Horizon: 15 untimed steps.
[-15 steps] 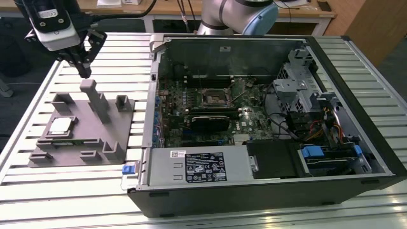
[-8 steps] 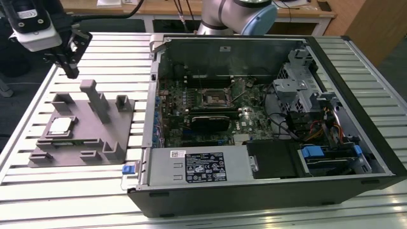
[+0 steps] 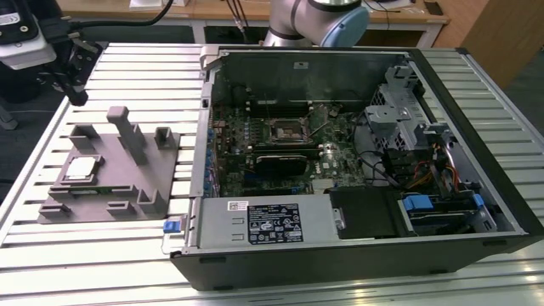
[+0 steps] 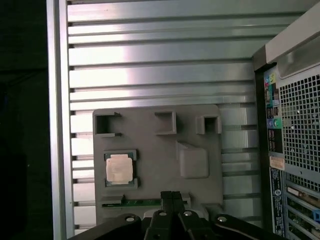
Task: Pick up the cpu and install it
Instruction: 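Reach for the cpu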
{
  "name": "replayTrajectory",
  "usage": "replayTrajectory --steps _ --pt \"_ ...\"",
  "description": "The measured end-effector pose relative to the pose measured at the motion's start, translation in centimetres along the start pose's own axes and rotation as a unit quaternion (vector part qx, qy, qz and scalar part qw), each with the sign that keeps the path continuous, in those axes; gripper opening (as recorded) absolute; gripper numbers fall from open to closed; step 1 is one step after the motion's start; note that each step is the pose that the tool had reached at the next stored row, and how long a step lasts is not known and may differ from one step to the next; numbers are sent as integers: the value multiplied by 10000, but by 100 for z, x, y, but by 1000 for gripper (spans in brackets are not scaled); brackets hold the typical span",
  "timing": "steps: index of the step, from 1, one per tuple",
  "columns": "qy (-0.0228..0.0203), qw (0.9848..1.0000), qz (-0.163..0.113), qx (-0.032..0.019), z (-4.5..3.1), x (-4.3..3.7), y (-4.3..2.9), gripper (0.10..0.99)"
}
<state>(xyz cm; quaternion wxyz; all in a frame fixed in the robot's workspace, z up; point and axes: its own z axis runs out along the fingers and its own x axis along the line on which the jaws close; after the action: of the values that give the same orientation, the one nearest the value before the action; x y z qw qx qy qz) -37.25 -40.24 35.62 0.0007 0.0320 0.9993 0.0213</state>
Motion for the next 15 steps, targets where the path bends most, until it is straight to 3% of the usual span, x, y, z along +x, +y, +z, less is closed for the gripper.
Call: replayTrajectory --steps 15 --pt "1 10000 -22 0 16 473 -31 106"
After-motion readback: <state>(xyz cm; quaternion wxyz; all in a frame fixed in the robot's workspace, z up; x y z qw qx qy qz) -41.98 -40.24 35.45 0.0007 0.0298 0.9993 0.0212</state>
